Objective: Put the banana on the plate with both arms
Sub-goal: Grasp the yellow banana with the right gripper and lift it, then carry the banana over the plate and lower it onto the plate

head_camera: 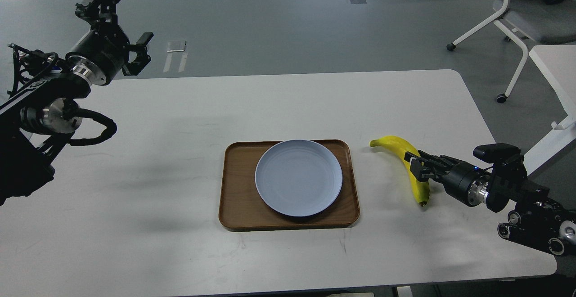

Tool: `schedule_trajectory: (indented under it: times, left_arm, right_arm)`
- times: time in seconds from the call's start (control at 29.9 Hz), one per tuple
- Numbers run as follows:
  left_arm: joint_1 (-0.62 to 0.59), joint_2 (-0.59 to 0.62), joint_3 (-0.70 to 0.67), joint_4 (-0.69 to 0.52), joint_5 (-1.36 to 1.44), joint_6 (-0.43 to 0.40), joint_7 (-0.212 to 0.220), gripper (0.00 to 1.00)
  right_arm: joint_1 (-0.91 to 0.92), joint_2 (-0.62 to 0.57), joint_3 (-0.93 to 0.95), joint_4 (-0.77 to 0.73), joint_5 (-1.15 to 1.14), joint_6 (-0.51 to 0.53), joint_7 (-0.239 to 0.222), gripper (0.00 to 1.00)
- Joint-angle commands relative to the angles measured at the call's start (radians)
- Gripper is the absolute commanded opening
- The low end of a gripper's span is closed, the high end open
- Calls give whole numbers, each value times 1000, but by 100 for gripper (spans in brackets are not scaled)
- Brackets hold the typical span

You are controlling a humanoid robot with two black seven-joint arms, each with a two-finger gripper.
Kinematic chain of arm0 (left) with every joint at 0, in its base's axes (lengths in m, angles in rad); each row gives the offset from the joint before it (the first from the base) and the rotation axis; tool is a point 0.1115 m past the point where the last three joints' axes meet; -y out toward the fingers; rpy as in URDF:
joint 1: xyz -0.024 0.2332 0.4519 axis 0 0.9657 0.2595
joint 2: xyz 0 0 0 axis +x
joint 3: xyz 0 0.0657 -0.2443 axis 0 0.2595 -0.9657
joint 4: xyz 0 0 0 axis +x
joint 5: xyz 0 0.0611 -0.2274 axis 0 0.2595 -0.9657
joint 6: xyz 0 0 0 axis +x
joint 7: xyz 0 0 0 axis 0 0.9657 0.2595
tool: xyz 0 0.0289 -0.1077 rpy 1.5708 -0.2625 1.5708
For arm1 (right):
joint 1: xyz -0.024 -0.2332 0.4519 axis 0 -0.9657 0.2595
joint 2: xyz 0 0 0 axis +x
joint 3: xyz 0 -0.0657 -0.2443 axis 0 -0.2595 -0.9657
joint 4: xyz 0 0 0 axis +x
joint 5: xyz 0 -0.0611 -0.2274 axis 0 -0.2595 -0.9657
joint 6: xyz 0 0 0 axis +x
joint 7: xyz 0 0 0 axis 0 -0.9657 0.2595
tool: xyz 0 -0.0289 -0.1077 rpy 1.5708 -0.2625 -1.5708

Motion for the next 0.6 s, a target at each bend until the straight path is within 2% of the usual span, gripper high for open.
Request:
schedule_trajectory:
  times: [0.0,0.2,0.37,0.43,0.57]
  left_arm:
    - [1,3,0,0,2,2,-1,98]
    - [8,3,0,0,2,3,-3,98]
    - [11,3,0,0,4,3,-9,98]
    - [10,1,1,0,4,3,-9,98]
    - [10,1,1,0,4,3,-9,98]
  right_arm:
    - [2,-1,2,6,7,-5,0,0]
    - [18,0,28,24,10,-17,0,0]
    - [102,-1,51,67,8,-39,12,0]
    - [168,0,49,90,8,-40,69,0]
    - [226,5,48,128,7,-40,111,0]
